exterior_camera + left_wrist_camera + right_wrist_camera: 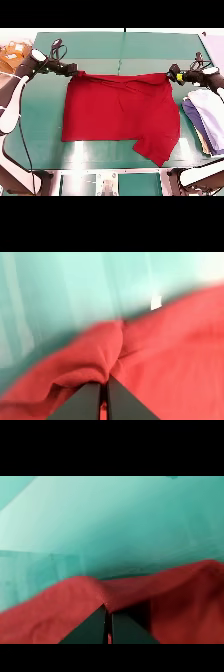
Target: Fold the shirts.
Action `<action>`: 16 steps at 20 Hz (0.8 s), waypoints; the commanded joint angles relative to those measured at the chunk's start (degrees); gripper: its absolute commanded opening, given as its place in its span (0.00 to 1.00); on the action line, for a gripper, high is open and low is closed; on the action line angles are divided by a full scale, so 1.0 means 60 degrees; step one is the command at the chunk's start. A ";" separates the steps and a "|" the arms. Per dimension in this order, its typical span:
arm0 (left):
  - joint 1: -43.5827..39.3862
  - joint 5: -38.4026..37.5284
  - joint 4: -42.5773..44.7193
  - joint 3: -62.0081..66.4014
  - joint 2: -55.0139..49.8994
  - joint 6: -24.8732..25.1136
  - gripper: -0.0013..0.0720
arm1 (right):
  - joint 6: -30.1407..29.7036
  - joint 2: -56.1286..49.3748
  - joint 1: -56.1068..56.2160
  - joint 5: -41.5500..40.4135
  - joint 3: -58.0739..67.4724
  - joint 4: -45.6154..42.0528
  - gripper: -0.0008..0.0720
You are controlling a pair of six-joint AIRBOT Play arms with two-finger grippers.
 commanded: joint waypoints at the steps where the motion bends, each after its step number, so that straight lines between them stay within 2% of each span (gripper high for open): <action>1: 0.0004 0.1413 -0.0372 0.0291 -0.0204 0.0011 0.05 | -0.0018 -0.0969 0.0029 -0.0113 0.1366 0.0430 0.03; 6: 0.0004 0.1829 -0.0372 0.0816 -0.0200 0.0018 0.05 | -0.0015 -0.1195 0.0029 -0.0401 0.2561 0.0430 0.03; 10: 0.0011 0.1592 -0.0364 0.0998 -0.0200 0.0193 0.05 | -0.0066 -0.1195 0.0026 -0.0291 0.2699 0.0415 0.03; 12: 0.0015 0.0882 0.0036 0.0987 -0.0200 0.0251 0.05 | -0.0076 -0.1195 -0.0076 0.0426 0.2699 0.0058 0.03; 16: 0.0015 -0.1377 0.1847 0.0987 -0.0200 -0.0025 0.05 | 0.0069 -0.1155 -0.0448 0.2998 0.2685 -0.1698 0.03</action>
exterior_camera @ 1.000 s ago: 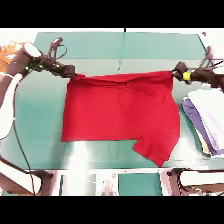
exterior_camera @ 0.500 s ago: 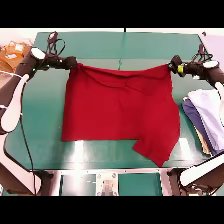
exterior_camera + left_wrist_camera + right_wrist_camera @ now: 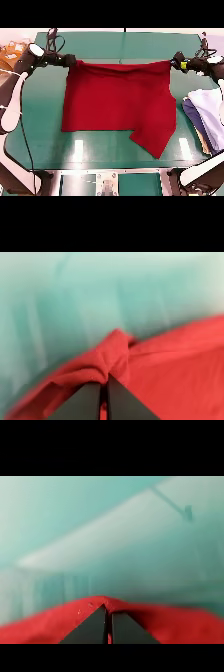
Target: Fold the shirts.
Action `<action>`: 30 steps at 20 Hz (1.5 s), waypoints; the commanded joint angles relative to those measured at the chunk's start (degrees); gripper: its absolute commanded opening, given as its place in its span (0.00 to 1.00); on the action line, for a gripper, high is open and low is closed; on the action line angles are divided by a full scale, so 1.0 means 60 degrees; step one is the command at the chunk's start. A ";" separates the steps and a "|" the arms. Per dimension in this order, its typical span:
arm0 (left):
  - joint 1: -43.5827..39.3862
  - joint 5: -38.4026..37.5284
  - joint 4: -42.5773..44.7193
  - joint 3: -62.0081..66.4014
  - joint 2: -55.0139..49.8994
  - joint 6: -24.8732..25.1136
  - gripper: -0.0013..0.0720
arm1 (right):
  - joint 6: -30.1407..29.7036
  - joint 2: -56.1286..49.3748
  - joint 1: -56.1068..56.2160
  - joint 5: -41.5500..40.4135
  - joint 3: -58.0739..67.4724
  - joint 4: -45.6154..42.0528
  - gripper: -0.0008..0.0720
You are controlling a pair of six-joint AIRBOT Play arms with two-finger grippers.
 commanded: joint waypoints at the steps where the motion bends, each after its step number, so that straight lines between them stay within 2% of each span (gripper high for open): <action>1: 0.0011 -0.2091 0.1519 0.0022 -0.0004 -0.0182 0.05 | 0.0321 0.0069 -0.0259 0.2295 -0.0029 -0.1840 0.03; 4: 0.0011 -0.3508 0.2022 -0.0011 -0.0007 -0.0229 0.05 | 0.0521 0.0331 -0.0291 0.2925 -0.0590 -0.3144 0.02; 7: 0.0000 -0.3931 0.2022 -0.0426 -0.0018 -0.0229 0.05 | 0.0525 0.0412 -0.0295 0.2987 -0.1075 -0.3552 0.02; 23: 0.0000 -0.3916 0.2018 -0.0929 -0.0033 -0.0437 0.05 | 0.0699 0.0404 -0.0284 0.3213 -0.1530 -0.3916 0.03; 24: 0.0000 -0.3938 0.2018 -0.0925 -0.0033 -0.0441 0.06 | 0.0699 0.0404 -0.0284 0.3260 -0.1526 -0.3901 0.06; 25: 0.0000 -0.4069 0.2018 -0.0900 -0.0033 -0.0441 0.27 | 0.0703 0.0408 -0.0288 0.3337 -0.1523 -0.3887 0.24; 26: 0.0004 -0.4146 0.2022 -0.0896 -0.0022 -0.0546 0.67 | 0.0747 0.0408 -0.0295 0.3501 -0.1461 -0.3894 0.36; 27: 0.0011 -0.4266 0.2022 -0.0896 0.0004 -0.0674 0.76 | 0.0776 0.0408 -0.0306 0.3708 -0.1337 -0.3909 0.37; 30: 0.0011 -0.5133 0.2233 -0.0594 0.0018 -0.0743 0.76 | 0.1384 0.0437 -0.0306 0.4652 -0.0641 -0.4572 0.37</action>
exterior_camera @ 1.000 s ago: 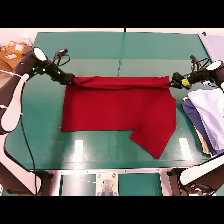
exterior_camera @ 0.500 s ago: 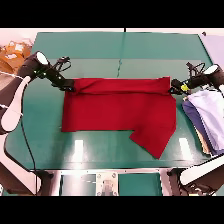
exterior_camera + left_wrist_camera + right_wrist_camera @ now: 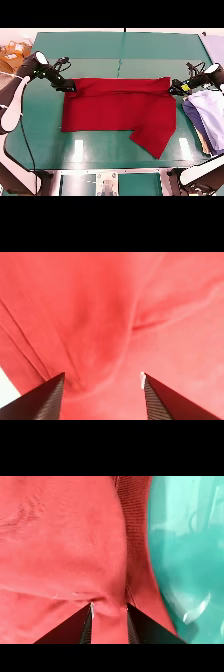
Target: Fold the shirts.
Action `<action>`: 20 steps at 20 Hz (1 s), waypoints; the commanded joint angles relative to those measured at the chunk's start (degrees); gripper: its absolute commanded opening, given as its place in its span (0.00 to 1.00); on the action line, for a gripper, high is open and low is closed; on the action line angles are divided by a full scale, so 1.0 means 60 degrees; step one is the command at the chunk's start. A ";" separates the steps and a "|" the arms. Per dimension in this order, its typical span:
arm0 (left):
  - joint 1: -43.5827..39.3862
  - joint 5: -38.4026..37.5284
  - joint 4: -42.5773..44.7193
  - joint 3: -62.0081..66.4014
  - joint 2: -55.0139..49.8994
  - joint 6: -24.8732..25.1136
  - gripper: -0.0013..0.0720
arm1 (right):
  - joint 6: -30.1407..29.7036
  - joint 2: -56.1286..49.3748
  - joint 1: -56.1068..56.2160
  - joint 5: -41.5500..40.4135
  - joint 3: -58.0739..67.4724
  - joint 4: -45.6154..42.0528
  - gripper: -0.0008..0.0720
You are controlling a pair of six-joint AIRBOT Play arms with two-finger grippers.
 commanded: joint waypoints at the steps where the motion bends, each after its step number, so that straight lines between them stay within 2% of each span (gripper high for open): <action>1: 0.0004 -0.1169 0.0521 0.0459 0.0022 -0.0353 0.73 | 0.0736 0.0069 -0.0004 0.1224 0.0645 -0.0856 0.33; 2: 0.0004 -0.1625 0.0925 0.0743 0.0022 -0.0546 0.56 | 0.0925 0.0164 -0.0004 0.1647 0.0725 -0.1195 0.10; 3: 0.0004 -0.2138 0.1271 0.1075 0.0022 -0.0659 0.33 | 0.0936 0.0248 -0.0004 0.2011 0.0718 -0.1388 0.03; 4: 0.0004 -0.2572 0.1446 0.1341 0.0022 -0.0739 0.06 | 0.0936 0.0346 -0.0004 0.2353 0.0685 -0.1435 0.03; 9: -0.0047 -0.3424 0.1464 0.1523 0.0317 -0.2080 0.05 | 0.1115 0.1851 -0.0051 0.2430 -0.0798 -0.1384 0.03; 12: -0.0273 -0.3056 0.1486 -0.0328 0.1708 -0.2138 0.05 | 0.1231 0.3676 -0.0452 0.1851 -0.3013 -0.1388 0.03; 15: -0.0368 -0.1774 0.1610 -0.3654 0.4248 -0.2506 0.05 | 0.1617 0.5697 -0.1297 0.1555 -0.5807 -0.1381 0.03; 19: -0.0368 0.0962 0.1424 -0.8455 0.8477 -0.3792 0.05 | 0.1938 0.8036 -0.1705 0.0860 -0.9194 -0.1362 0.03; 20: -0.0368 0.1541 0.1239 -0.9300 0.9227 -0.3993 0.05 | 0.1938 0.8338 -0.1705 0.0597 -0.9774 -0.1282 0.16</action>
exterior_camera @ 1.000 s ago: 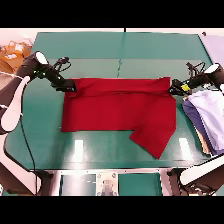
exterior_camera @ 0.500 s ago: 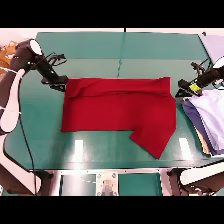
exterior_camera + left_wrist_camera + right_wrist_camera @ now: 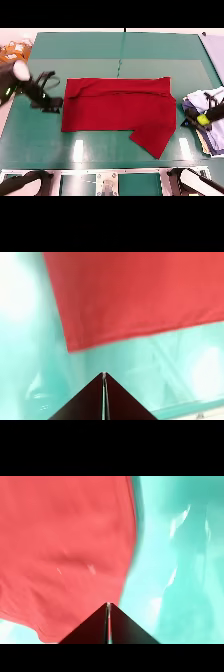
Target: Fold the shirts.
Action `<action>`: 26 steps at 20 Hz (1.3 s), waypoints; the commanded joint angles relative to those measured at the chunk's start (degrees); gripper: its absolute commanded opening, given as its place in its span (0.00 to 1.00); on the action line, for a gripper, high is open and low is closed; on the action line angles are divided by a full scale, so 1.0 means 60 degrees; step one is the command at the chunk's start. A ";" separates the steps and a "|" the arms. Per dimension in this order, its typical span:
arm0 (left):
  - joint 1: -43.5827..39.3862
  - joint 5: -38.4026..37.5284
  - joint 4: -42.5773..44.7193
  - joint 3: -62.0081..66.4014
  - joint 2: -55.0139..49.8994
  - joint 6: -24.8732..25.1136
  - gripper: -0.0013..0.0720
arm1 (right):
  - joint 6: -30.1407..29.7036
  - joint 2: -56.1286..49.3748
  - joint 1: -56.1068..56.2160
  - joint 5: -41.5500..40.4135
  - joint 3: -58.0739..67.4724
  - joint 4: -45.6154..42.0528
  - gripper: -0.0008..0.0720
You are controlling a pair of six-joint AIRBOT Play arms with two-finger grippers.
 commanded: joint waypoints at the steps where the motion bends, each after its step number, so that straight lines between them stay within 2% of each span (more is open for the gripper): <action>1: -0.0018 0.2506 -0.0539 -0.3508 0.2998 -0.1060 0.06 | 0.0226 0.1464 -0.0215 -0.0914 -0.2419 0.0237 0.41; 2: -0.0018 0.2907 -0.1035 -0.4036 0.3286 -0.1195 0.36 | 0.0219 0.1461 -0.0215 -0.1162 -0.2692 0.0499 0.55; 3: -0.0018 0.3249 -0.1508 -0.4404 0.3330 -0.1271 0.73 | 0.0178 0.1461 -0.0215 -0.1410 -0.2922 0.0769 0.56; 4: -0.0018 0.3599 -0.2007 -0.4765 0.3297 -0.1293 0.78 | 0.0095 0.1432 -0.0215 -0.1701 -0.3126 0.1071 0.56; 8: -0.0022 0.5206 -0.3763 -0.6018 0.3279 -0.1242 0.78 | -0.0310 0.1166 -0.0215 -0.2579 -0.3552 0.1734 0.56; 12: -0.0022 0.5883 -0.4273 -0.6648 0.3271 -0.1249 0.78 | -0.0397 0.0750 -0.0117 -0.3337 -0.3555 0.1985 0.56; 17: -0.0022 0.7559 -0.5257 -0.7238 0.3126 -0.1231 0.78 | -0.0393 0.0678 0.0637 -0.4269 -0.3555 0.2131 0.56; 20: -0.0022 0.8109 -0.6244 -0.7238 0.2280 -0.0630 0.78 | -0.0393 0.0678 0.0856 -0.4459 -0.3555 0.2215 0.56; 23: -0.0018 0.8098 -0.8142 -0.7231 0.1246 0.0896 0.77 | -0.0397 0.0678 0.0852 -0.4430 -0.3555 0.2222 0.56; 24: -0.0018 0.8076 -0.8266 -0.7224 0.1257 0.1118 0.56 | -0.0397 0.0678 0.0852 -0.4382 -0.3552 0.2200 0.56; 25: -0.0018 0.8036 -0.8244 -0.7151 0.1308 0.1399 0.19 | -0.0397 0.0678 0.0852 -0.4248 -0.3534 0.2164 0.56; 26: -0.0018 0.7967 -0.8247 -0.7042 0.1304 0.1796 0.05 | -0.0397 0.0678 0.0852 -0.4095 -0.3501 0.2084 0.56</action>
